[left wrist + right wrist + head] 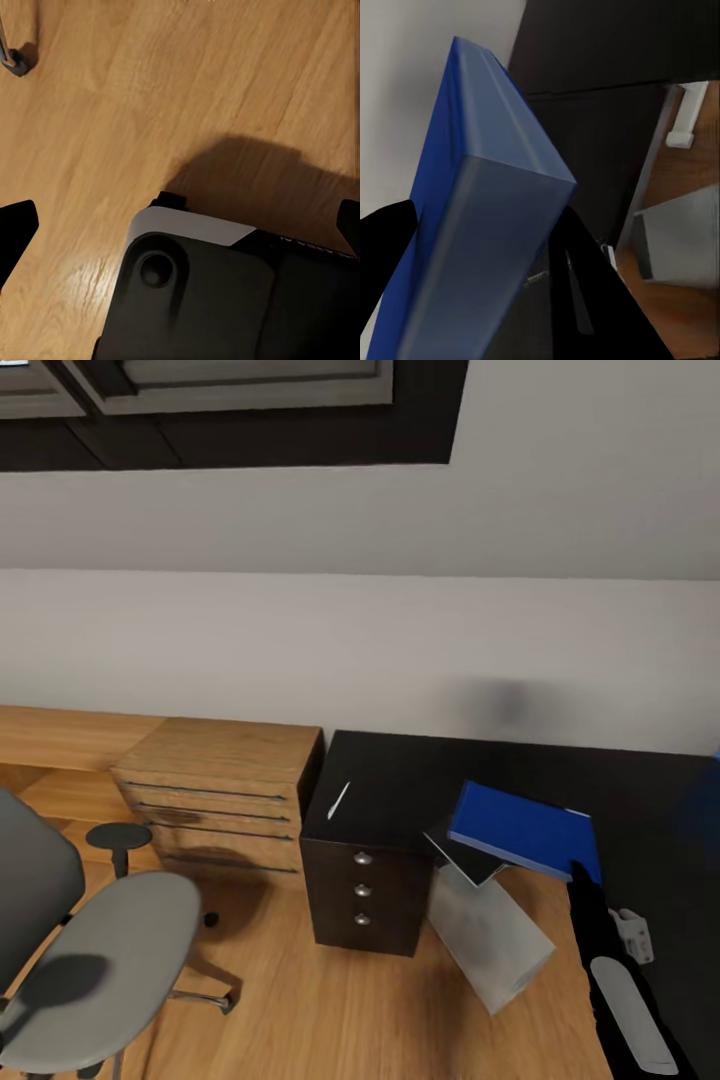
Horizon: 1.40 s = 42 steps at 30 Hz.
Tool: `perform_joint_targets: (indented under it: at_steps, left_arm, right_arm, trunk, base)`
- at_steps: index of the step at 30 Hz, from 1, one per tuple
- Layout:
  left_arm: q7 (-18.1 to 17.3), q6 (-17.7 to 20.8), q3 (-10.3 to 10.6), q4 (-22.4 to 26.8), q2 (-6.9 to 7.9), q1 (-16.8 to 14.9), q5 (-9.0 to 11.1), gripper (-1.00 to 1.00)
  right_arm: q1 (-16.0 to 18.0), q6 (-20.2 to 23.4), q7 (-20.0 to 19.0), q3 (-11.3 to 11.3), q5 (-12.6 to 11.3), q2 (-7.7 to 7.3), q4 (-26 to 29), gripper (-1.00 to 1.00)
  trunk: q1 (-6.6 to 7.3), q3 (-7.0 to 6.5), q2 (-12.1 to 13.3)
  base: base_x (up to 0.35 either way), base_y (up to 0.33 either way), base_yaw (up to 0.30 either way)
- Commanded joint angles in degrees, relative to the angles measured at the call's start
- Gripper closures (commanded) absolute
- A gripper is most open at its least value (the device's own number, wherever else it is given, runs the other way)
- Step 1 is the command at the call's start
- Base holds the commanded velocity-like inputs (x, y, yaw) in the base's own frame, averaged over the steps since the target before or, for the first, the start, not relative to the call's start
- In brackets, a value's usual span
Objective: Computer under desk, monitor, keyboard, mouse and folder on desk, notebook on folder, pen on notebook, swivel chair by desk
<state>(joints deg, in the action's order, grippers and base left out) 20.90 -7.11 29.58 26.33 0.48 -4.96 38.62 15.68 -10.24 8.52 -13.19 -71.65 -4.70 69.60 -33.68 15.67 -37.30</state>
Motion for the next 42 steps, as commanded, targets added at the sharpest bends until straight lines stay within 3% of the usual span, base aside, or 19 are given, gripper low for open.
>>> perform_joint_targets:
  at_steps: [1, 8, 22, 26, 31, 42]
  left_arm:
    - [0.37, -0.69, 0.51, 0.03, 0.05, -0.05, 0.58, -1.00]
    - [0.35, -5.23, 0.71, -0.85, -0.15, -0.05, 0.65, -1.00]
    - [0.29, -5.89, 0.92, -1.34, -0.63, -0.05, 0.67, -1.00]
    - [-0.15, -6.27, 1.02, -1.51, -0.65, -0.05, 0.56, -1.00]
    - [-3.66, -8.03, 0.97, -1.92, -0.65, -0.05, 0.65, -1.00]
    - [-4.27, -8.26, 0.92, -3.86, -0.68, -0.05, 0.50, -1.00]
  right_arm:
    - [0.04, -0.56, 0.18, 0.09, -0.50, 0.01, -0.02, 1.00]
    - [0.21, -4.76, 0.18, 0.18, -0.48, 1.75, -0.20, 1.00]
    - [0.25, -5.83, 0.10, 0.18, -0.48, 2.76, -1.31, 1.00]
    - [0.25, -5.84, 0.05, 0.18, -0.50, 2.87, -1.38, 1.00]
    - [0.25, -5.82, 0.01, 0.37, -0.50, 2.92, -1.39, 1.00]
    - [0.23, -5.84, -0.78, 0.02, -0.88, 3.81, -1.15, 1.00]
  trunk:
    - [0.21, -0.05, 0.34]
    - [1.75, -0.98, 3.15]
    - [4.82, -2.88, 8.77]
    - [4.82, -2.71, 8.77]
    - [4.82, -2.51, 8.77]
    - [4.82, -2.43, 8.77]
  base:
    - [0.000, 0.000, -0.245]
    - [0.000, 0.000, -0.242]
    - [0.000, 0.000, -0.241]
    - [0.000, 0.000, -0.241]
    - [0.000, 0.000, -0.241]
    - [0.190, -0.035, -0.058]
